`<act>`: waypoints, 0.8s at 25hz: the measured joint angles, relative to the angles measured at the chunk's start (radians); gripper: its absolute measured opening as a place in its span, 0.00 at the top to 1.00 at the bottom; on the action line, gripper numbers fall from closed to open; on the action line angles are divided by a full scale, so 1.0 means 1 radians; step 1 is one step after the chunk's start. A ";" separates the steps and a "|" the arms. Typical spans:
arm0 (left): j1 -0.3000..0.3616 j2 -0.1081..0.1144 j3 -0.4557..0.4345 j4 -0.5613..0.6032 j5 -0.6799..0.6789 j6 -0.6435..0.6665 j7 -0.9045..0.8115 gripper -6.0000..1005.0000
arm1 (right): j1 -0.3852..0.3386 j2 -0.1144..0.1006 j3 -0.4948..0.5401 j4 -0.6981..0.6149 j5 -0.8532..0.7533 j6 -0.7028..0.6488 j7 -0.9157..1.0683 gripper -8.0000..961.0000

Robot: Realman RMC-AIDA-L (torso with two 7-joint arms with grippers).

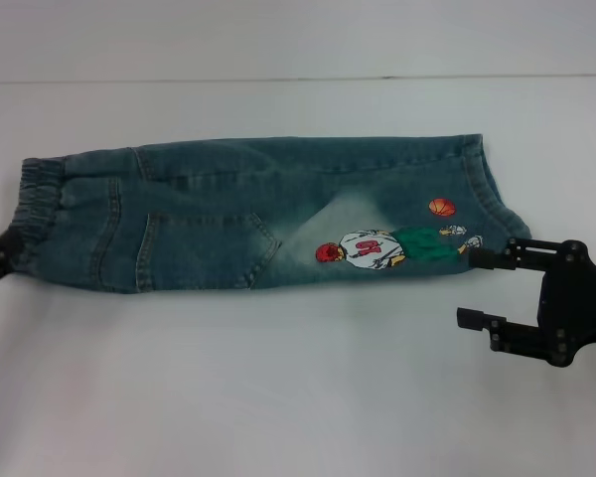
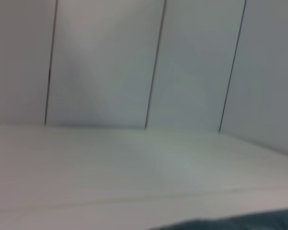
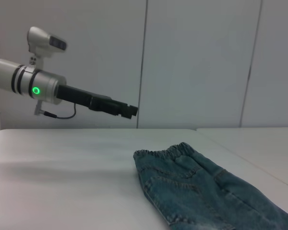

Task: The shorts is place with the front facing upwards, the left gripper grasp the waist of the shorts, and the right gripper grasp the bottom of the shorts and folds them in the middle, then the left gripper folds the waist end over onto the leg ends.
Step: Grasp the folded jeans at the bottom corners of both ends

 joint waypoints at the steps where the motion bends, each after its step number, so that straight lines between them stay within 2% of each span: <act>1: -0.004 0.000 0.000 0.005 0.023 -0.014 -0.001 0.12 | 0.002 0.000 -0.001 0.001 -0.001 0.001 0.000 0.32; 6: -0.025 0.001 0.011 0.017 0.098 -0.134 -0.001 0.12 | 0.007 0.006 -0.001 0.005 -0.001 0.004 -0.009 0.32; 12: -0.045 0.003 0.065 0.007 0.154 -0.284 0.013 0.12 | 0.005 0.007 -0.001 0.006 -0.001 -0.001 -0.009 0.32; 20: -0.058 0.002 0.111 -0.010 0.158 -0.365 0.034 0.12 | 0.004 0.007 0.000 0.006 -0.001 0.002 -0.009 0.32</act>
